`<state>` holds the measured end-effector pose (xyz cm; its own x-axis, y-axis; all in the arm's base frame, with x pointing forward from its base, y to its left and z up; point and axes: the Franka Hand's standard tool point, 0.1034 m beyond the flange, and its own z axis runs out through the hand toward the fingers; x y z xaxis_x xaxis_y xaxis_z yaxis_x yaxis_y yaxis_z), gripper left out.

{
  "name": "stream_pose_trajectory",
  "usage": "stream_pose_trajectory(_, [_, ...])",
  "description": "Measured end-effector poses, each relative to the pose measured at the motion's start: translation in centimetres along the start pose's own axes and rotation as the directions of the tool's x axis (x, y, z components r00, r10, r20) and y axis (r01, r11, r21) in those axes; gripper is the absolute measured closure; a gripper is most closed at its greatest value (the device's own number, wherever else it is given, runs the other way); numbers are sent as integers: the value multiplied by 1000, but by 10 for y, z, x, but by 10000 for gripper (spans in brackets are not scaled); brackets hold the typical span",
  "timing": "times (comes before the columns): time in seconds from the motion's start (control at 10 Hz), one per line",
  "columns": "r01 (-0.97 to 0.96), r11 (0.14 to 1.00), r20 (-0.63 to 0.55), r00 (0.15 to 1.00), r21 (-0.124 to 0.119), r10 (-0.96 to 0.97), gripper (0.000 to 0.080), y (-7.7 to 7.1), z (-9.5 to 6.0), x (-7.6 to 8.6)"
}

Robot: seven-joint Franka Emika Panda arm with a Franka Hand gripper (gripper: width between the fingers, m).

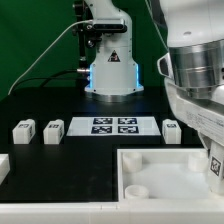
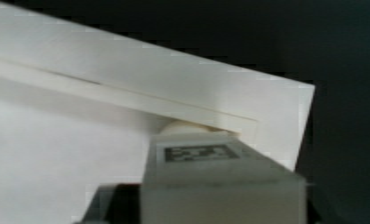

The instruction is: Assemble one leg

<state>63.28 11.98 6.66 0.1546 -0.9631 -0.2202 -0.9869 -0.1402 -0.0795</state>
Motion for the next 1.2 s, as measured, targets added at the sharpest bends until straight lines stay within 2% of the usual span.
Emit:
stream_pose_trajectory(0.2, [-252,967,22,968,25,252,502,-1,1,-4])
stream_pose_trajectory(0.4, [-212,977,21,977,25,211,499,-1,1,-4])
stream_pose_trajectory(0.5, [-165,986,20,986,19,165,271,0,2,-5])
stream_pose_trajectory(0.6, [-97,995,20,995,2,97,271,3,3,-7])
stream_pose_trajectory(0.7, [62,998,10,998,-12,-62,172,5,4,-8])
stream_pose_trajectory(0.9, [369,928,-21,929,-43,-371,156,3,2,-12])
stream_pose_trajectory(1.0, [454,890,-17,890,-44,-455,150,4,2,-9])
stream_pose_trajectory(1.2, [650,759,-8,759,-49,-651,150,4,2,-8])
